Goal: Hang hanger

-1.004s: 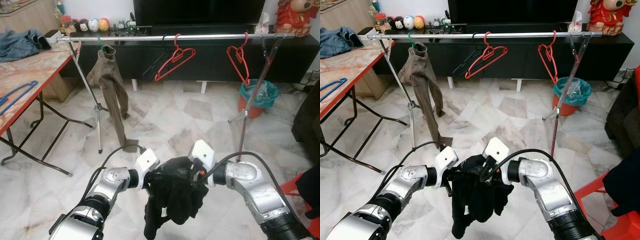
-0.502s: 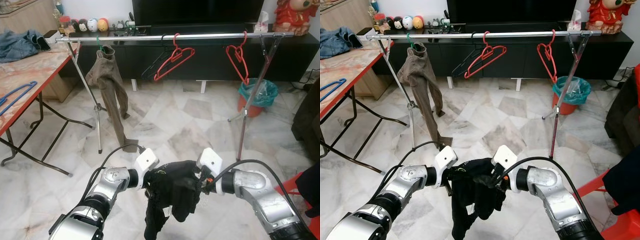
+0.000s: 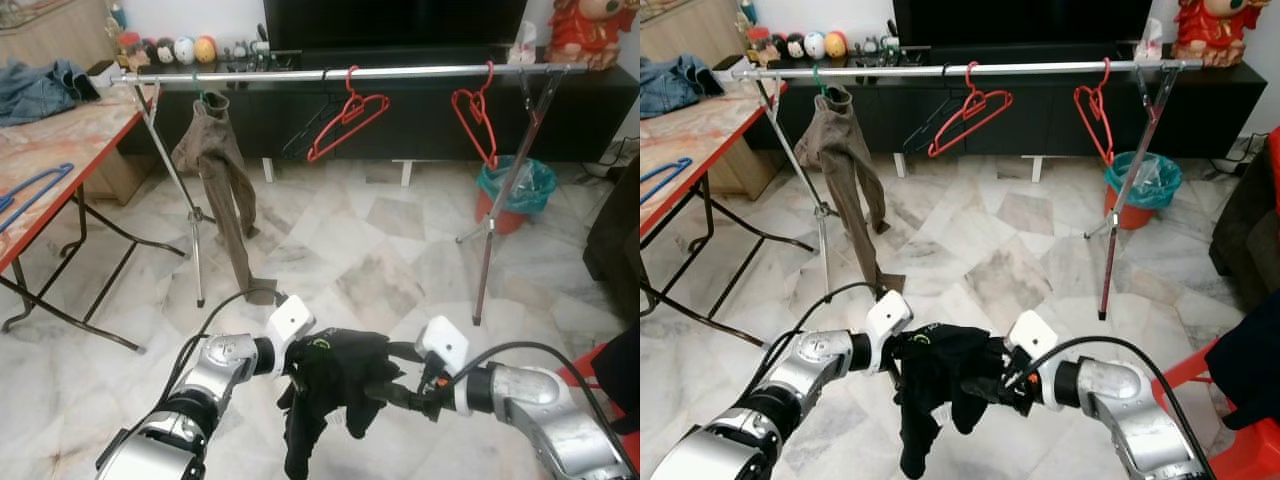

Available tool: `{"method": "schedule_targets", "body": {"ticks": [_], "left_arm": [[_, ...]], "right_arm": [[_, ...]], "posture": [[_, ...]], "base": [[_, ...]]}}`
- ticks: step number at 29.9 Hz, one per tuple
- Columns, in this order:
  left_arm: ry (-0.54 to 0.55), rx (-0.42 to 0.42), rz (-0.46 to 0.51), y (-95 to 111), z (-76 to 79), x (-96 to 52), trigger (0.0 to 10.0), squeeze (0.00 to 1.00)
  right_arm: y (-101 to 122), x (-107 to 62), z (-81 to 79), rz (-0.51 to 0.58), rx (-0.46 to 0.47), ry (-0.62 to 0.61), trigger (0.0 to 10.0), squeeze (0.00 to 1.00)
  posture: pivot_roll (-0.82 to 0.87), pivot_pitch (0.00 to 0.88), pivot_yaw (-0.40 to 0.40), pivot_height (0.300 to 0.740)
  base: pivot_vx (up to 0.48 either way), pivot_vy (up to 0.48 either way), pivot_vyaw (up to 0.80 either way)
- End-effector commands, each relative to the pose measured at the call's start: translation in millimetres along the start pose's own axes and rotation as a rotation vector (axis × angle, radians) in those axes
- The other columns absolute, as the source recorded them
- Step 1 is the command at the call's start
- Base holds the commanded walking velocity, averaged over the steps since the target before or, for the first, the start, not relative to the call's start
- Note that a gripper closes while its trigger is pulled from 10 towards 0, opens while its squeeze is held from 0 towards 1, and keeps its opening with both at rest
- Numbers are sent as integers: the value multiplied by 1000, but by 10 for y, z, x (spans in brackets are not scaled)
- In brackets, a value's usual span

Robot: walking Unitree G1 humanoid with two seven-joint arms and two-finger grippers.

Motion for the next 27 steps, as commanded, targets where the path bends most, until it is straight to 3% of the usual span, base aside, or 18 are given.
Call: {"method": "schedule_targets", "body": {"ticks": [1,4,5,7,8,9,12,13,16,17,19,27], "left_arm": [[24,-12,2,-1,-48,-35,0,0],[38,-17,8,9,-63,-36,0,0],[56,-24,19,26,-82,-37,0,0],[65,-27,23,33,-90,-37,0,0],[70,-28,25,36,-95,-37,0,0],[75,-28,26,40,-102,-39,0,0],[105,-42,41,63,-134,-45,0,0],[136,-48,53,94,-163,-41,0,0],[171,-60,87,172,-194,-24,0,0],[181,-64,98,196,-204,-21,5176,0],[209,-90,128,257,-239,-21,10000,0],[181,-102,153,348,-239,-18,10000,0]], "right_arm": [[23,-32,28,31,11,-54,10000,1000],[-18,-43,85,33,31,-122,10000,1000],[-94,-55,175,22,72,-226,10000,1000],[-148,-65,226,8,82,-292,10000,1000],[-192,-74,264,-5,93,-342,10000,839],[-273,-91,328,-26,125,-426,10000,0],[-481,-95,376,-82,226,-537,10000,0],[-627,-56,363,-117,310,-588,10000,0],[-791,39,282,-159,374,-600,10000,0],[-826,65,257,-161,398,-598,10000,0],[-937,140,194,-155,497,-602,10000,0],[-1172,294,72,-208,639,-612,10000,0]], "posture": [[-60,41,106,740],[-59,40,105,740],[-60,40,106,740],[-58,40,106,740],[-58,41,106,740],[-59,41,107,740],[-60,42,108,740],[-60,41,106,740],[-55,43,106,740],[-53,40,106,740],[-50,39,106,740],[-40,36,105,740]], "base": [[0,0,0],[0,0,0],[0,0,0],[0,0,0],[0,0,0],[0,0,0],[0,0,0],[0,0,0],[0,0,0],[0,0,0],[0,0,0],[0,0,0]]}}
Point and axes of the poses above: a point about 5 cm out from each wrist's last joint towards the gripper, its own x axis pointing out of the wrist towards the gripper, its own y axis along the axis of the wrist's last joint, z = x × y, the point moved 2 cm from there along x, pointing out of the wrist towards the gripper, and after that the axes turned 8 degrees about -x, right-handed, at the moved point
